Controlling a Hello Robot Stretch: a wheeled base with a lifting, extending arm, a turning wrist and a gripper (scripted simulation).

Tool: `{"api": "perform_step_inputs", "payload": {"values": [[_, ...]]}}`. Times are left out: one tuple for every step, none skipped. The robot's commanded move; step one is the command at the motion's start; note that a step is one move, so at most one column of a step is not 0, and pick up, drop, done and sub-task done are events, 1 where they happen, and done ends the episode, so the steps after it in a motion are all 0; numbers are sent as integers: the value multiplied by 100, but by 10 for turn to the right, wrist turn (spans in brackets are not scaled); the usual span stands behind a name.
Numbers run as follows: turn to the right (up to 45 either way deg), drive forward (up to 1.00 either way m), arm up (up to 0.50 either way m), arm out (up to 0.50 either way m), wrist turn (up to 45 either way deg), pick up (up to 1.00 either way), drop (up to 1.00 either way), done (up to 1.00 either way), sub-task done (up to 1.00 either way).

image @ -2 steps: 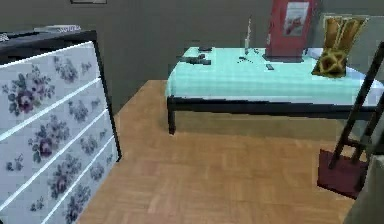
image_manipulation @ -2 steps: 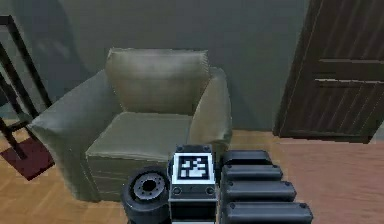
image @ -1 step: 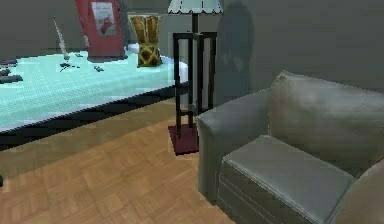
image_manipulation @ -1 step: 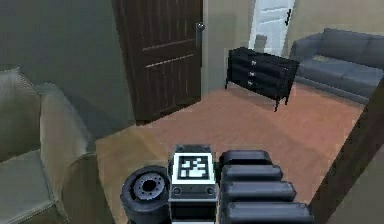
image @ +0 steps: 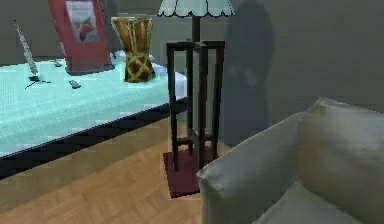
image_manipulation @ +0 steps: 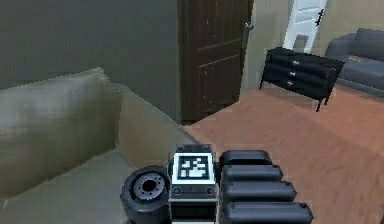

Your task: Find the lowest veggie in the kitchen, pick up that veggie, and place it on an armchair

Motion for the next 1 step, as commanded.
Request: {"api": "perform_step_inputs", "payload": {"values": [[90, 0, 0, 0, 0, 0, 0, 0, 0]]}}
